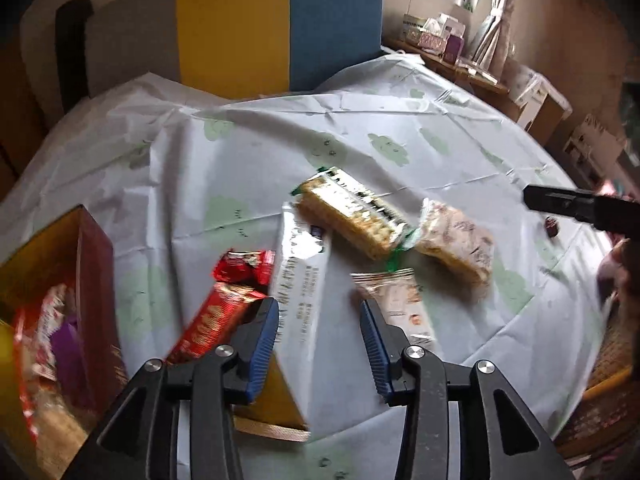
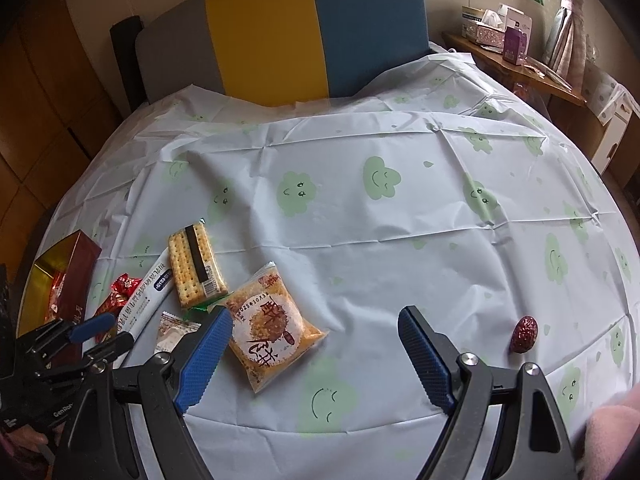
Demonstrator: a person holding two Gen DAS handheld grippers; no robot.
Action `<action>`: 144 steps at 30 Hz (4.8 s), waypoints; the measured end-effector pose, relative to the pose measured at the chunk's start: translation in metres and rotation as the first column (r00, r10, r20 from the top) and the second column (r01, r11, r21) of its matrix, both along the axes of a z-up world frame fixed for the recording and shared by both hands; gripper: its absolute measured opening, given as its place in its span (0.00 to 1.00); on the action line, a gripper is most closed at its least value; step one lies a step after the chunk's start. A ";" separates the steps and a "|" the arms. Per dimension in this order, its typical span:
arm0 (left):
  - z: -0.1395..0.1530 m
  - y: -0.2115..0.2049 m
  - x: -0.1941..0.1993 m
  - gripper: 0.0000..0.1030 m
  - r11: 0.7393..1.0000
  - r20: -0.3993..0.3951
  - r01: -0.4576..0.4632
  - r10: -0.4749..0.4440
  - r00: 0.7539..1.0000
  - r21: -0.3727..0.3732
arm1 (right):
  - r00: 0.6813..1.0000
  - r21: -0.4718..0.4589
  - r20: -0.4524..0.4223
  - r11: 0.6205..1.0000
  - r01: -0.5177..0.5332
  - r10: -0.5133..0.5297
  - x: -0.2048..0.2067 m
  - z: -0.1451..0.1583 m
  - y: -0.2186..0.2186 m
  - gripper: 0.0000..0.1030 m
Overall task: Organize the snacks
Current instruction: 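Grasp the white stick packet with the left gripper, then grasp the round pastry bag with the right gripper while the left gripper holds the white stick, then lower the white stick into the gold box and open the left gripper while the right holds the pastry bag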
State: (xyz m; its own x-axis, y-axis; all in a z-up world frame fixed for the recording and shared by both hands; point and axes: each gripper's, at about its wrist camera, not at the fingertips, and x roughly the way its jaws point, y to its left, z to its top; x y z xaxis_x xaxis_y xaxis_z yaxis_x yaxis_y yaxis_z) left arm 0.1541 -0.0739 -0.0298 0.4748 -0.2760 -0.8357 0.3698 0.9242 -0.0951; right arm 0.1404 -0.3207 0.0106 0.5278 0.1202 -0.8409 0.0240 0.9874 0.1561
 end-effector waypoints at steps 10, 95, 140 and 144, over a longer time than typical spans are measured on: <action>-0.019 -0.004 0.009 0.42 0.998 -0.060 0.032 -0.028 0.998 0.056 | 1.000 0.016 0.015 1.000 -0.013 0.012 -0.001 0.004 0.001 0.84; 0.064 0.115 -0.097 0.24 0.927 0.137 -0.277 0.318 0.938 -0.251 | 0.907 -0.145 -0.268 0.918 -0.370 0.324 0.009 -0.077 0.037 0.60; 0.042 0.190 -0.116 0.36 0.801 0.144 -0.599 0.595 0.791 -0.017 | 0.903 -0.227 -0.239 0.883 -0.410 0.358 -0.005 -0.080 0.070 0.59; 0.040 0.186 -0.125 0.36 0.808 0.151 -0.589 0.583 0.798 -0.011 | 0.904 -0.230 -0.236 0.883 -0.409 0.357 -0.007 -0.079 0.072 0.59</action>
State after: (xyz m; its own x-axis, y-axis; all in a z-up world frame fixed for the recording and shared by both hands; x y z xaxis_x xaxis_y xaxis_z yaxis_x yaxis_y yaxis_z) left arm 0.0294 0.1120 0.0104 0.6484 0.1209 -0.7516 -0.2367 0.9704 -0.0481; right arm 0.1331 -0.2486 -0.0689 0.3214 0.0386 -0.9462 -0.3622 0.9282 -0.0852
